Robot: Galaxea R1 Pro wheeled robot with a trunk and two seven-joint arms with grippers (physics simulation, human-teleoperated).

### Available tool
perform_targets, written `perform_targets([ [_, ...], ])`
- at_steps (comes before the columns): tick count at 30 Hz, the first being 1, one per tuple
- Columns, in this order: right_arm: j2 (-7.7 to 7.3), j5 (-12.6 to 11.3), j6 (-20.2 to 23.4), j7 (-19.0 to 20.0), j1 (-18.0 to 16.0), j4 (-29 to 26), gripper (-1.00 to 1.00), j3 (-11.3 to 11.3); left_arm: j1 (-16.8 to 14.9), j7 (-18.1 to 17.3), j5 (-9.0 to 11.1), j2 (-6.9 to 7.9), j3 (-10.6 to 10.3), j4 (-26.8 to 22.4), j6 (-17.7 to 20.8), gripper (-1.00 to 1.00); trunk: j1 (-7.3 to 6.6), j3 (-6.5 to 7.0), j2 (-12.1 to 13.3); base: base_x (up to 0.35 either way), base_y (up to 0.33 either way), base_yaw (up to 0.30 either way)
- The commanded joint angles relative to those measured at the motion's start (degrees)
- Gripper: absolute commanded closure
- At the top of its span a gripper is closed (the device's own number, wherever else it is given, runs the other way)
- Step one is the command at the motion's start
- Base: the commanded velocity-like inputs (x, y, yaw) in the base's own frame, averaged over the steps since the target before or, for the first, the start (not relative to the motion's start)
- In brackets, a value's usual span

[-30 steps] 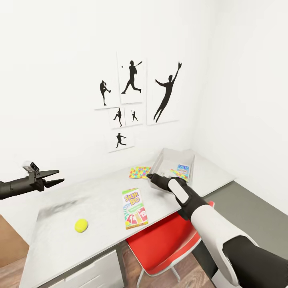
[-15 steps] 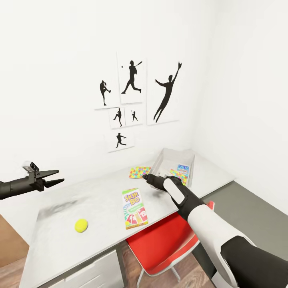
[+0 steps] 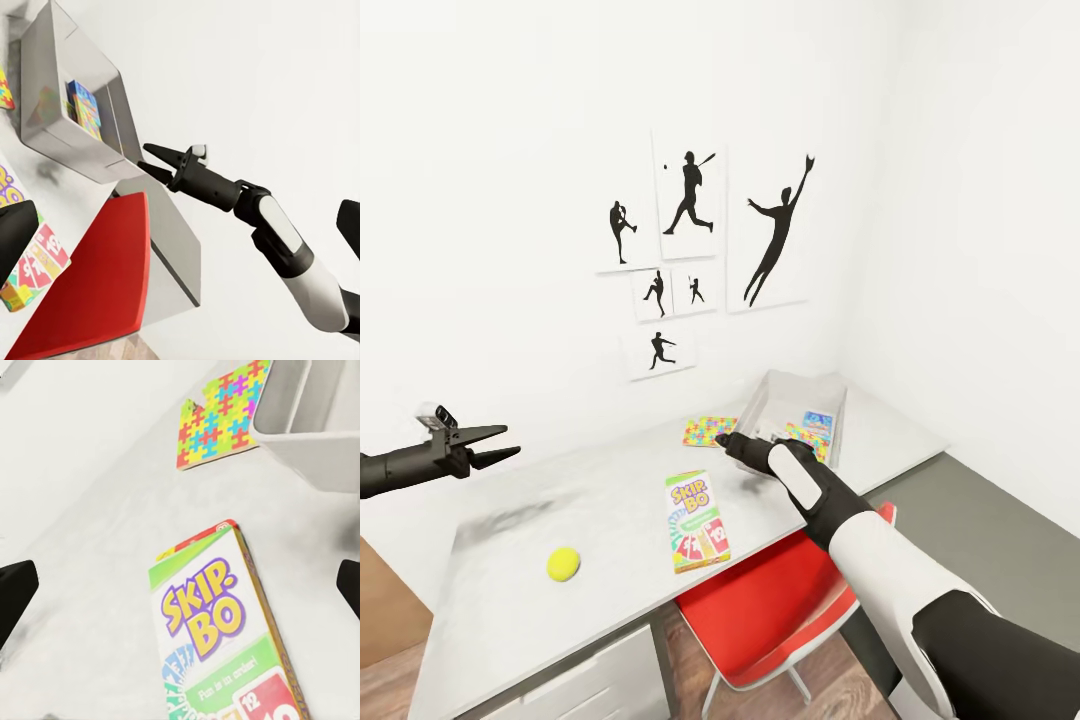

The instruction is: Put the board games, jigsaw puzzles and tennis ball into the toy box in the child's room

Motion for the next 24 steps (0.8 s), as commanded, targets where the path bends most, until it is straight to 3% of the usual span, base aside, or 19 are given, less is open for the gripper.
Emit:
perform_targets([
  [1,-0.02,-0.6,0.05,-0.56,-0.06,-0.12,-1.0,0.23,-0.06,-0.24,0.01,0.03,-0.09,0.01,0.61,-1.0,0.04,-0.14,-0.13,0.0,0.0,0.065],
  [24,-0.05,-0.6,-0.14,-0.57,-0.06,-0.18,-1.0,0.17,-0.06,-0.24,0.01,0.09,-0.05,0.01,0.61,-1.0,0.04,-0.15,-0.13,-0.016,0.0,0.239],
])
